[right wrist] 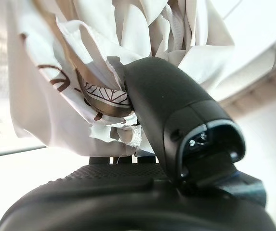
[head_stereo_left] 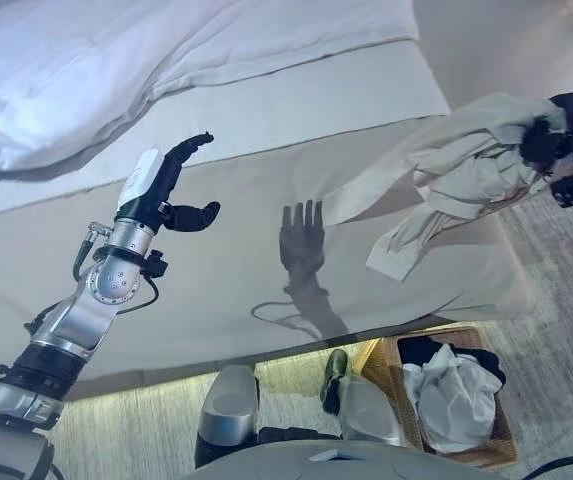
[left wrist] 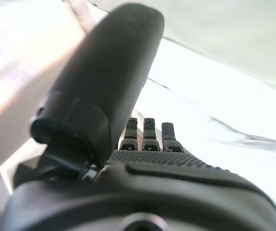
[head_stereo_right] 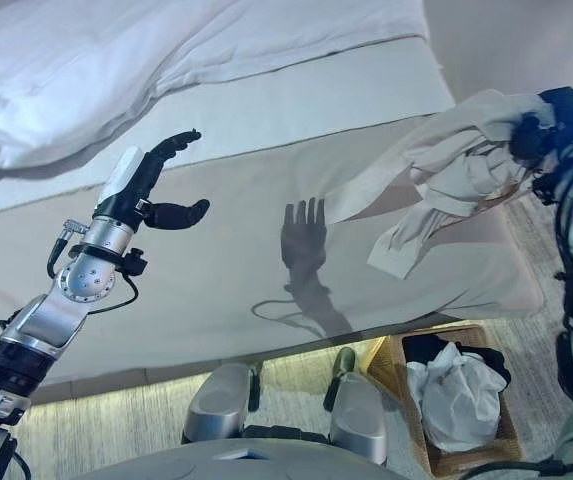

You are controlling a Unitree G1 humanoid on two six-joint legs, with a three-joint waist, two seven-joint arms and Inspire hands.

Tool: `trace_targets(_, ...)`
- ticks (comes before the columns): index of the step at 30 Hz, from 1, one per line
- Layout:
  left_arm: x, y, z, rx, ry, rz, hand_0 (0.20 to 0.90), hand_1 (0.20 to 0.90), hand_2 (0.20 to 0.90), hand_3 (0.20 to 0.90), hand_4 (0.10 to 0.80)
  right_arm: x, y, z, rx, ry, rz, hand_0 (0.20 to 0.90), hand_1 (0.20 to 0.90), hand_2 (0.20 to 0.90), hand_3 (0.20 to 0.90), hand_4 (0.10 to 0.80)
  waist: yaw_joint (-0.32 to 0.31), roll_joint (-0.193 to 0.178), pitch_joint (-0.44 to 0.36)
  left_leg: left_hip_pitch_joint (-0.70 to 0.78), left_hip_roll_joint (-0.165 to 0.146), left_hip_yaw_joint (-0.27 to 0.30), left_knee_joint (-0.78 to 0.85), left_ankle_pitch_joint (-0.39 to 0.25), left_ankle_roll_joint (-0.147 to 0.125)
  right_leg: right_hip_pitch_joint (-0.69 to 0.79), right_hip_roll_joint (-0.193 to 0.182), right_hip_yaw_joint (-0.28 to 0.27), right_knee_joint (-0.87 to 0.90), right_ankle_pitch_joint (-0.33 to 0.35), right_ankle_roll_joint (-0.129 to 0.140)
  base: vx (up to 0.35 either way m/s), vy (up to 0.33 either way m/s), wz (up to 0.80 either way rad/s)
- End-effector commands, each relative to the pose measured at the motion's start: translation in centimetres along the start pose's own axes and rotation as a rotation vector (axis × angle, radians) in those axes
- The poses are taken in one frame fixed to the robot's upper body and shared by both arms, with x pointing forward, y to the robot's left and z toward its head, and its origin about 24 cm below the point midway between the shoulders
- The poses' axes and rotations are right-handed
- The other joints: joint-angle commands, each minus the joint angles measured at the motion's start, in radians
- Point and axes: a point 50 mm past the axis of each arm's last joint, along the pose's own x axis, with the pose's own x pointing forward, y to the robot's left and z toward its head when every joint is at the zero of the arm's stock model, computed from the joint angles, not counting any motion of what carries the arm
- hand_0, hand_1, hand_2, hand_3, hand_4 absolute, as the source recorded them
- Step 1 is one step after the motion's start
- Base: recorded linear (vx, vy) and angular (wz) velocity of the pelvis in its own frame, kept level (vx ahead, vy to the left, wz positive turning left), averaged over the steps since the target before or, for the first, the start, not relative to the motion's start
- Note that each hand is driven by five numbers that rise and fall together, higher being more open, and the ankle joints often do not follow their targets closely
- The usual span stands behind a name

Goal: Pick up the clothes from the bed and place them into the basket

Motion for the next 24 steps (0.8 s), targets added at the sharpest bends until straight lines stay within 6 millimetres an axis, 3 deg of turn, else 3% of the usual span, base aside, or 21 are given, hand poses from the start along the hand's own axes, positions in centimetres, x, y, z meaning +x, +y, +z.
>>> trace_targets(1,-0.9,0.2,0.4,-0.041,-0.091,0.033,0.900,0.900,0.900,0.900,0.800,-1.0,-3.2,0.4,-0.139,-0.103,-0.080,0.300,0.300,0.300,0.200,0.100,-0.052,-0.023,-0.252,-0.020,0.011,0.034,-0.039,0.011,0.014,0.019,0.032,0.017,0.002,-0.023,0.027,0.003,-0.045,-0.43)
trace_targets(10,-1.1,-0.3,-0.1,-0.055,-0.081,0.010,0.900,0.900,0.900,0.900,0.800,-3.0,-6.9,-1.7,-0.049,-0.064,-0.201,0.300,0.300,0.300,0.200,0.100,-0.129,-0.029,-0.292,0.018,0.025,0.092,-0.114,0.017,0.013,0.012,0.062,0.092,-0.075,0.010,0.037,-0.039,-0.024,-0.17)
trace_targets(24,-0.7,-1.4,0.1,-0.083,-0.108,-0.007,0.900,0.900,0.900,0.900,0.800,-5.3,-9.0,-4.4,-0.022,-0.002,-0.253,0.300,0.300,0.300,0.200,0.100,-0.234,-0.027,-0.322,0.039,0.034,0.152,-0.113,-0.003,0.017,-0.026,0.102,0.205,-0.082,0.028,0.040,-0.028,-0.003,-0.28)
